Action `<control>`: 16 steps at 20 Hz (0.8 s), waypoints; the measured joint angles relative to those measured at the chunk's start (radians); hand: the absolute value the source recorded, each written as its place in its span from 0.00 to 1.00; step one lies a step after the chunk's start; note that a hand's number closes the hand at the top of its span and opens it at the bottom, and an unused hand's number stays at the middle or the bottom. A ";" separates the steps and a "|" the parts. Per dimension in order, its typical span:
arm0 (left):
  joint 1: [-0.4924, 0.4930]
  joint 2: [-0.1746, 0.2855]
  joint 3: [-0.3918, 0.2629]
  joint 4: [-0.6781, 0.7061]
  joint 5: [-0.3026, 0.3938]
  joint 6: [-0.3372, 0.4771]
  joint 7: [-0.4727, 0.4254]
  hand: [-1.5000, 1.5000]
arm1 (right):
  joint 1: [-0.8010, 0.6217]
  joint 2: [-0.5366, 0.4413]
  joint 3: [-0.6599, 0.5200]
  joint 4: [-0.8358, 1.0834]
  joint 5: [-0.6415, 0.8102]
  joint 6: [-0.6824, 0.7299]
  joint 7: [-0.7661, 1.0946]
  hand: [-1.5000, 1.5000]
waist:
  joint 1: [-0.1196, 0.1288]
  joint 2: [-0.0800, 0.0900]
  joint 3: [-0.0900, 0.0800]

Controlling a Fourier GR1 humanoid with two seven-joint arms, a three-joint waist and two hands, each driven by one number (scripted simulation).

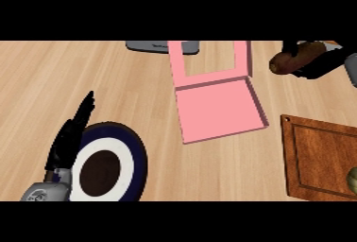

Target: Pick the sweet potato from the cutting board and place it in the cardboard box

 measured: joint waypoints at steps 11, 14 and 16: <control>0.040 0.013 0.024 -0.011 0.006 0.000 -0.008 0.50 | -0.139 0.128 0.152 0.083 -0.042 0.018 0.041 1.00 | -0.036 -0.015 -0.002; 0.047 0.004 0.023 -0.017 0.001 0.010 -0.003 0.50 | -0.165 0.180 0.200 0.099 -0.029 0.014 0.060 1.00 | -0.046 -0.018 -0.002; 0.056 0.006 0.032 -0.003 0.005 0.007 -0.019 0.50 | -0.183 0.224 0.227 0.115 -0.019 0.007 0.076 1.00 | -0.051 -0.018 -0.003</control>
